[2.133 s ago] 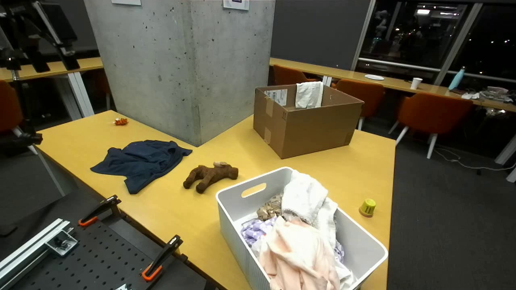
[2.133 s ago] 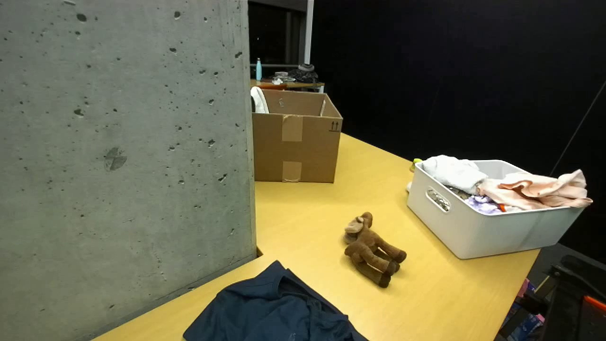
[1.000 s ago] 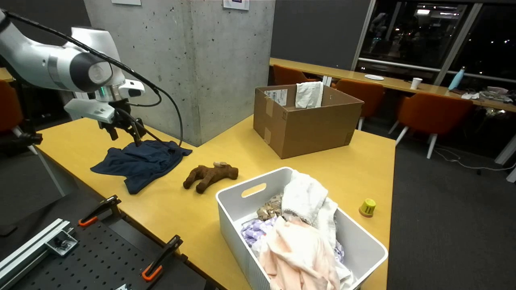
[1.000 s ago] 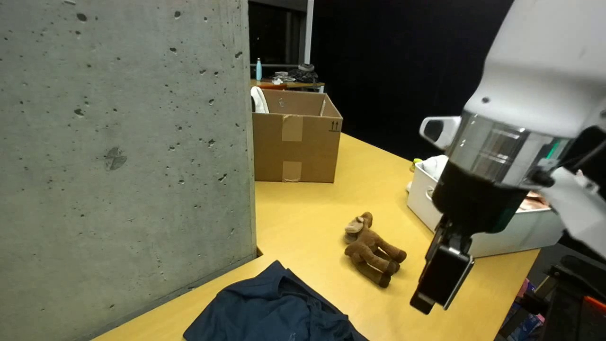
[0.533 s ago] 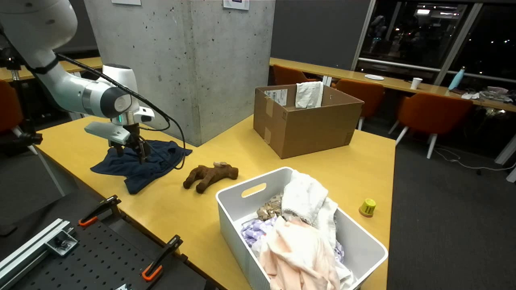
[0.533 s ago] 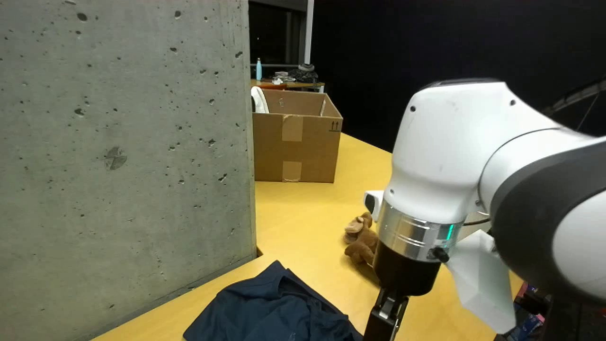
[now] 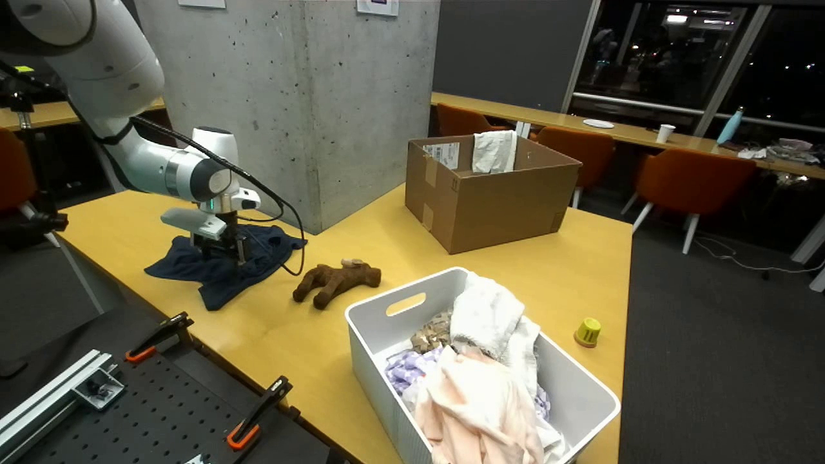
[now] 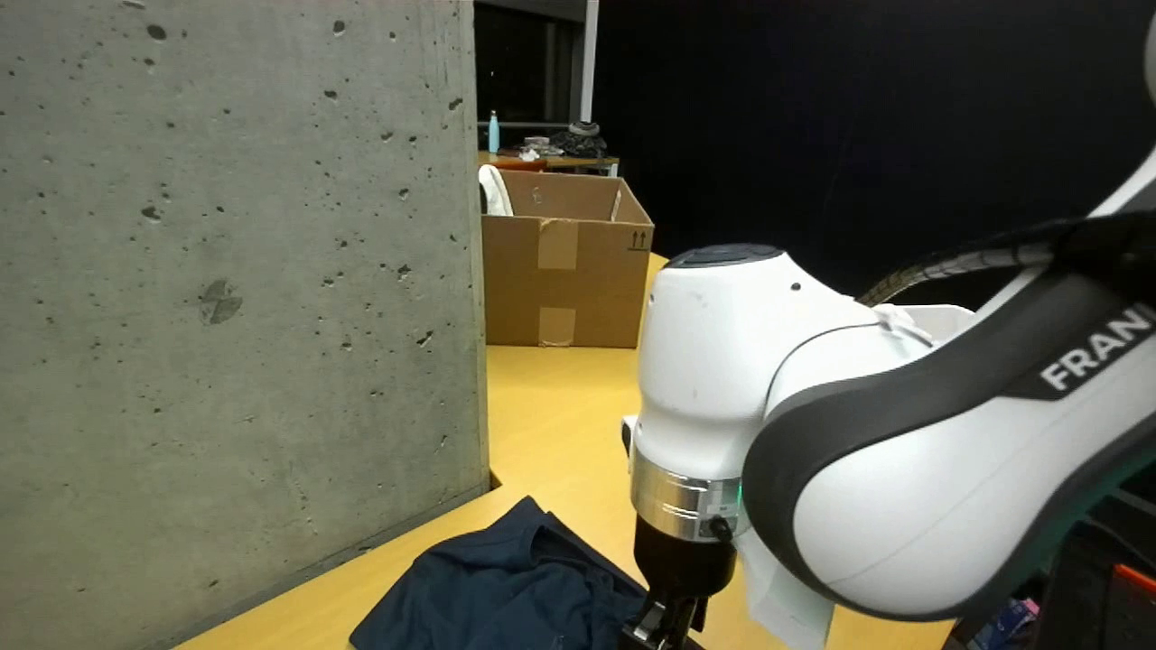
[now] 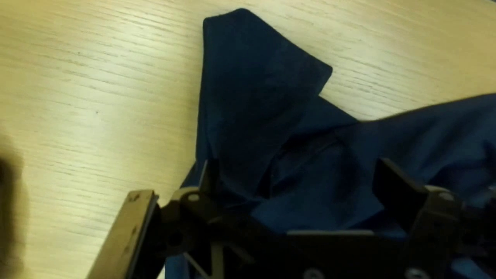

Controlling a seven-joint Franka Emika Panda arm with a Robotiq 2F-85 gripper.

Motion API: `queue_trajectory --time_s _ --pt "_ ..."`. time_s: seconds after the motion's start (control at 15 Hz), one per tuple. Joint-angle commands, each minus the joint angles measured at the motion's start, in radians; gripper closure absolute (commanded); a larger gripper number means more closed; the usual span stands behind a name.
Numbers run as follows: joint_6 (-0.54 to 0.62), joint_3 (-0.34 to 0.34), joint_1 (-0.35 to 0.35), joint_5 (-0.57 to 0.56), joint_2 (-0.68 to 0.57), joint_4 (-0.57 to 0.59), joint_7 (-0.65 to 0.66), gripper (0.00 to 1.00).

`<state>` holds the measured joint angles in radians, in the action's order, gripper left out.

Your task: Pick up the toy moose with the blue shirt and then put them in the white basket

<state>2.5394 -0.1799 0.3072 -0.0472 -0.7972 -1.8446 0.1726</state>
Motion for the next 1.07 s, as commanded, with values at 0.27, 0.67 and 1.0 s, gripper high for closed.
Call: queue_trajectory --time_s 0.27,0.67,1.0 --pt "-0.156 0.038 0.044 0.01 -0.079 0.138 0.039 0.22" --pt "-0.195 0.036 0.034 0.019 -0.067 0.118 0.061 0.66" --pt "-0.228 0.044 0.038 0.014 -0.047 0.117 0.081 1.0"
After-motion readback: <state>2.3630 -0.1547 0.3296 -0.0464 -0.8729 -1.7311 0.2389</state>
